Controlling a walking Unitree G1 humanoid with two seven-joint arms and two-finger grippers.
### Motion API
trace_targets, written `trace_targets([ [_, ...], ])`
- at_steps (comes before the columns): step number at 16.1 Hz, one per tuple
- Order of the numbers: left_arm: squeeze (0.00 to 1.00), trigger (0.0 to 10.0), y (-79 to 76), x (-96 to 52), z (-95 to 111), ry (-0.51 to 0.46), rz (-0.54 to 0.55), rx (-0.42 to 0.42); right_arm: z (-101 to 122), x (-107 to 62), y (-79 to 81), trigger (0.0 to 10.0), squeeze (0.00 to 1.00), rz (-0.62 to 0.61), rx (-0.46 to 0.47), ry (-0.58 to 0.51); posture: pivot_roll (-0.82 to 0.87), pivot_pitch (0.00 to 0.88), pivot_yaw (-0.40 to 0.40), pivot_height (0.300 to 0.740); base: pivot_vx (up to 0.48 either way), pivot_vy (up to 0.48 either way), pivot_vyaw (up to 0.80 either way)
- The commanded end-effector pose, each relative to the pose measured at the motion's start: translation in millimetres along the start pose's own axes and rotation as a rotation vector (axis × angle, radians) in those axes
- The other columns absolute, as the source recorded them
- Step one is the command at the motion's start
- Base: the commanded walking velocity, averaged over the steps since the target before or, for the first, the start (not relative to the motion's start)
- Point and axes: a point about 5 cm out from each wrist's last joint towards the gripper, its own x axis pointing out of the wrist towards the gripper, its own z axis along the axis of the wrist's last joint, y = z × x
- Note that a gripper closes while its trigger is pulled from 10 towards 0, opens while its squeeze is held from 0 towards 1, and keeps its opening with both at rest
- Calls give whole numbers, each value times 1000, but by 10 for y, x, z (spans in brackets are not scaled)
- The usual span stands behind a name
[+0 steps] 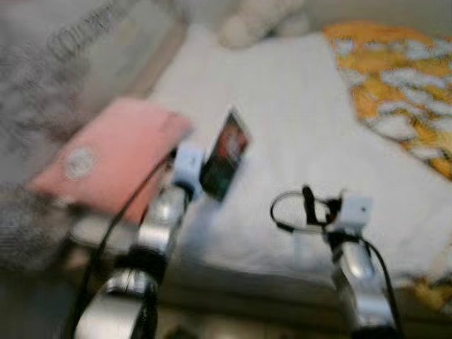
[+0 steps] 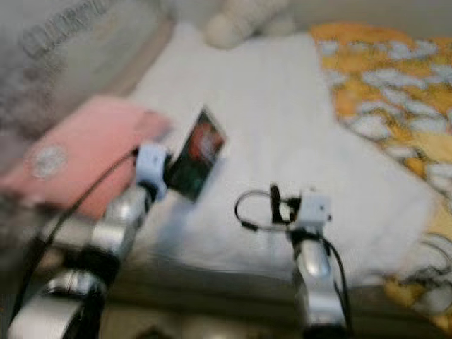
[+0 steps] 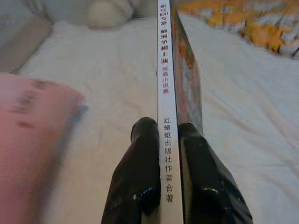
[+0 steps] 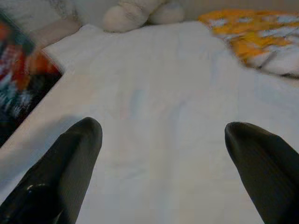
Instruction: Clean up the room
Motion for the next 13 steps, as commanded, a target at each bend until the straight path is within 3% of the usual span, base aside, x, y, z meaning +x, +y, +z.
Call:
trace_targets([
  [1,0,10000,64,21,197,-98,-18,-4,27,-9,79,10000,0,27,-10,-23,-32,0,73,740,0,0,0],
  [3,0,10000,104,36,198,-94,1,13,1,-34,91,10000,0,28,-12,-19,-36,0,79,740,120,0,0],
  [10,0,10000,116,66,139,-65,1,44,-16,-81,62,10000,0,28,-24,-17,-48,0,71,740,450,0,0],
  [11,0,10000,138,78,125,-45,17,33,-14,-91,58,10000,0,30,-25,-18,-49,0,67,740,454,0,0],
  [13,0,10000,176,145,85,30,31,-127,-18,-174,4,10000,0,36,-30,-7,-67,0,47,740,0,0,0],
])
